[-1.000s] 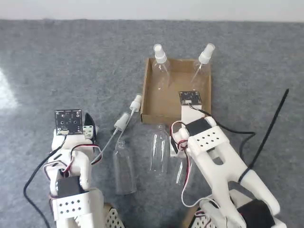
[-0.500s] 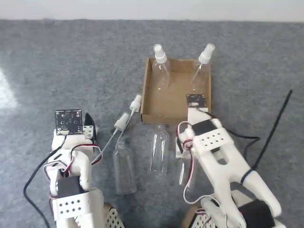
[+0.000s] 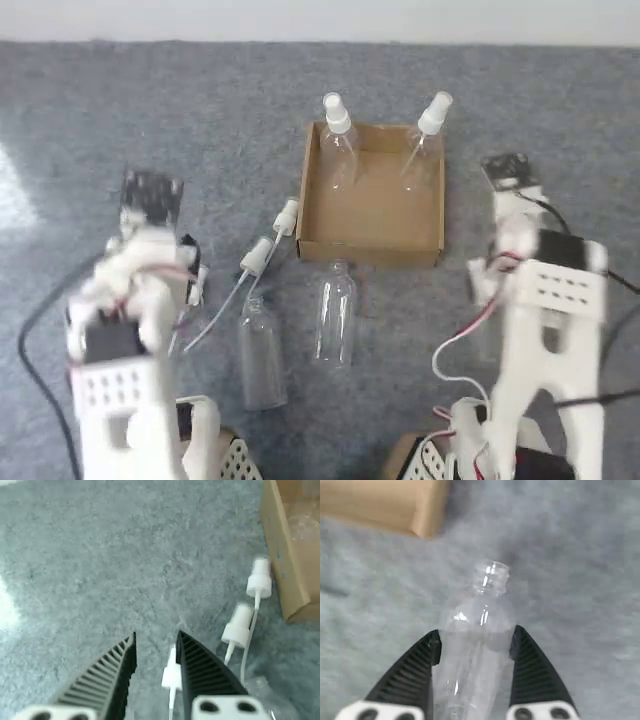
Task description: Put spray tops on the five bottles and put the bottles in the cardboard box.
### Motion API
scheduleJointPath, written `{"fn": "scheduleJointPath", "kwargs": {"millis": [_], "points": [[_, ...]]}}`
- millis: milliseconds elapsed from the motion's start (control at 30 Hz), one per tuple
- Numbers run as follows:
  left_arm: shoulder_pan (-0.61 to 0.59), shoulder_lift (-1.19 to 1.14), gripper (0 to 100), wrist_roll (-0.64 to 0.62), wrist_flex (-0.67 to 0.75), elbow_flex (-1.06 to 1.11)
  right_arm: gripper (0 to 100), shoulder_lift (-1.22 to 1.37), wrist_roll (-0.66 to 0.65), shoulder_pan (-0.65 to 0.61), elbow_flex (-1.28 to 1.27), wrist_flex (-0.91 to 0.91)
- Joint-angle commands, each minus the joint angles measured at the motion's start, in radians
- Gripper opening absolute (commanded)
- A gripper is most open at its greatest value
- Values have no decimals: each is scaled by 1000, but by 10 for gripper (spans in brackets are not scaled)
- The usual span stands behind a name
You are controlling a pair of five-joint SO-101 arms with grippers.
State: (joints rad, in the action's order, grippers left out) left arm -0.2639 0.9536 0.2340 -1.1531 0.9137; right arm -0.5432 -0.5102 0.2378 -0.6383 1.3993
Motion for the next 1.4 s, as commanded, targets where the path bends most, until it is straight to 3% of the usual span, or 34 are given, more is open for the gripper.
{"fn": "scheduleJointPath", "kwargs": {"millis": [0,167,267,467,633,767,1033,1200,1367], "points": [[5,-358,119,15,-69,-288,54,-47,-264,137,61,21],[-5,-701,120,71,-109,-475,9,-4,-336,354,64,-166],[9,-816,121,100,-133,-536,9,102,-410,423,66,-251],[29,-888,189,97,-161,-585,9,384,-422,429,158,-338],[-49,-902,181,104,-155,-535,9,530,-425,427,256,-344],[-29,-904,181,141,-144,-461,10,648,-419,427,338,-346],[-3,-905,180,138,41,-268,10,808,-370,433,446,-340],[-9,-905,99,138,100,-206,18,814,-367,435,445,-338],[-3,-896,36,137,112,-199,152,814,-364,440,440,-334]]}}
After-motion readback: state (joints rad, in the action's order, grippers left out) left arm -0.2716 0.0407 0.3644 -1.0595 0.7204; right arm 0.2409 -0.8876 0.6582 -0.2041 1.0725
